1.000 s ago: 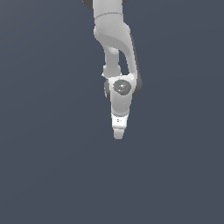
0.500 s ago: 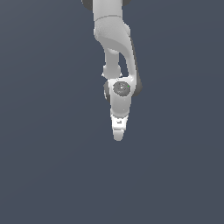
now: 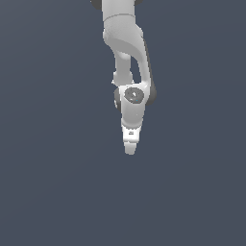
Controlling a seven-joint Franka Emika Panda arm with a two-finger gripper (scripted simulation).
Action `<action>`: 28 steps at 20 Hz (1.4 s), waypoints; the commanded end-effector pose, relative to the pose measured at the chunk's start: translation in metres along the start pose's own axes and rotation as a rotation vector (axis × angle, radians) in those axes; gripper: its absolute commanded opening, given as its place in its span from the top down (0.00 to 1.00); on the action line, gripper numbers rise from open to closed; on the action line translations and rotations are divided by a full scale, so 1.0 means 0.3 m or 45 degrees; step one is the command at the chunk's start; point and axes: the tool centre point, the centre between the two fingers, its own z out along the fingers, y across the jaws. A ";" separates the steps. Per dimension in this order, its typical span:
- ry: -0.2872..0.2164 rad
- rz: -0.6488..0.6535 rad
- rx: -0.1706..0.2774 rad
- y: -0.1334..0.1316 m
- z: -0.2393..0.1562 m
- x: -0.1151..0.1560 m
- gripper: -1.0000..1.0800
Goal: Pick up the object and move it to a goal position.
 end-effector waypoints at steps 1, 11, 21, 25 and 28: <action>0.000 0.000 -0.003 0.002 -0.018 -0.002 1.00; -0.001 -0.002 0.005 -0.009 -0.199 -0.024 1.00; 0.001 -0.005 0.018 -0.025 -0.550 -0.063 1.00; 0.003 -0.006 0.023 -0.029 -0.698 -0.079 1.00; 0.004 -0.007 0.027 -0.031 -0.805 -0.092 1.00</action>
